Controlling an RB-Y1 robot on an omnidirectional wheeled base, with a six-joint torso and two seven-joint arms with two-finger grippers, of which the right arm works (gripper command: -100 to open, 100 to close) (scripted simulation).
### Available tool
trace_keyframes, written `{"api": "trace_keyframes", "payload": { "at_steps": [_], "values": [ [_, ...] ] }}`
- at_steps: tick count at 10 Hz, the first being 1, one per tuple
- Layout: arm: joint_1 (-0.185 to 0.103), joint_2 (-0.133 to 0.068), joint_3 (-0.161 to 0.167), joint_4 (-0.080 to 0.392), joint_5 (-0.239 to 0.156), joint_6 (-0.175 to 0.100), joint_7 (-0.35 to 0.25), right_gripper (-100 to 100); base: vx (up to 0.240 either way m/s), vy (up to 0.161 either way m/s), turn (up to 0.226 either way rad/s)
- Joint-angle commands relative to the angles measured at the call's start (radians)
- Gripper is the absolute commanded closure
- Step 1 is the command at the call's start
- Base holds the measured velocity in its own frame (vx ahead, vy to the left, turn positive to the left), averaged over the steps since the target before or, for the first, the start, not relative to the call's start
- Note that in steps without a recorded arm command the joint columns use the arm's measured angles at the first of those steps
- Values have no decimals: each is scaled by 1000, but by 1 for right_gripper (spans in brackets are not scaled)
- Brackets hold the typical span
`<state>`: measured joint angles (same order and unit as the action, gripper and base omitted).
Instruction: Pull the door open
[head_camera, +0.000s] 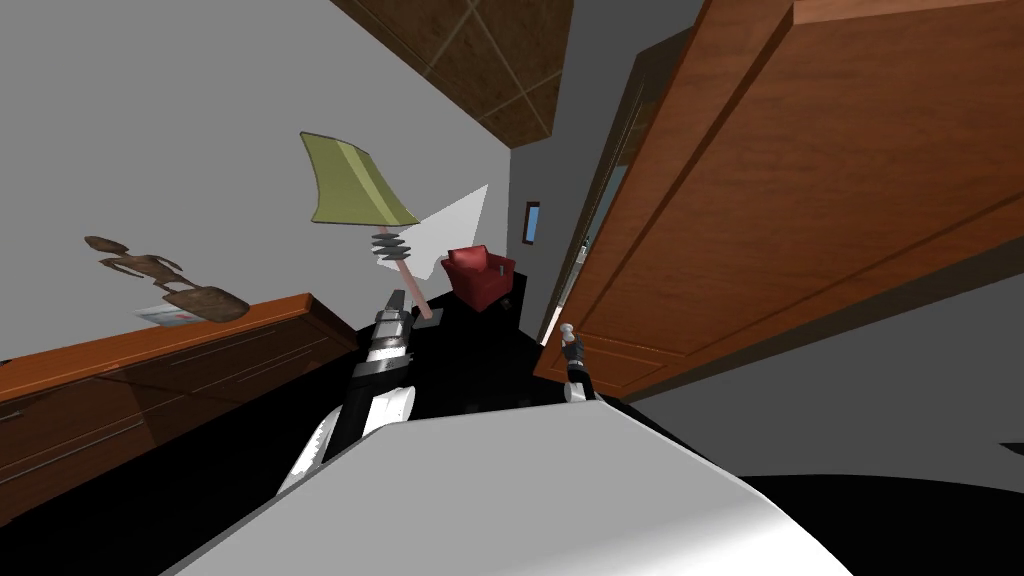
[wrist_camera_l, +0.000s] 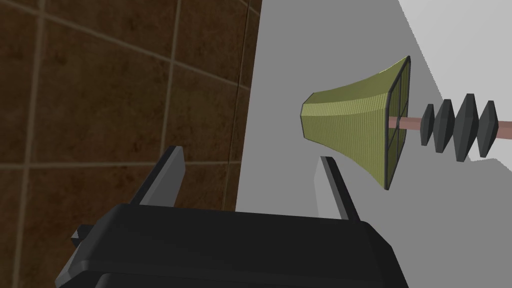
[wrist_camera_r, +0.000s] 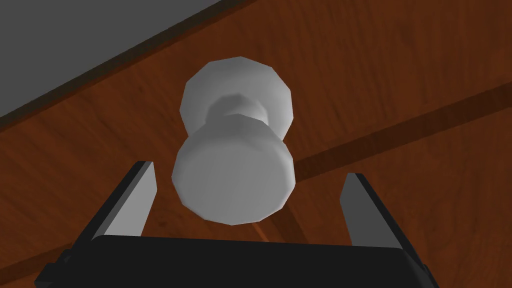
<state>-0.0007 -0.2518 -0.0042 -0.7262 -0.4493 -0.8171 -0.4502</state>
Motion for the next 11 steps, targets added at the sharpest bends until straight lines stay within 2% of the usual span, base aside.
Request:
{"api": "trace_keyframes", "payload": {
  "at_steps": [1, 2, 6, 7, 11],
  "values": [
    [-5, 8, -1, -2, -10, 1, -50, -100, -46, 3, 53],
    [-5, 8, -1, -2, -10, 1, -59, -100, -42, -5, 20],
    [-17, 28, -3, 1, -33, -1, -174, -100, -59, -11, 39],
    [-17, 28, -3, 1, -33, -1, -180, -100, -44, -5, 21],
    [-31, 48, -6, 5, -57, -3, -298, -100, -51, -11, 40]
  ]
}}
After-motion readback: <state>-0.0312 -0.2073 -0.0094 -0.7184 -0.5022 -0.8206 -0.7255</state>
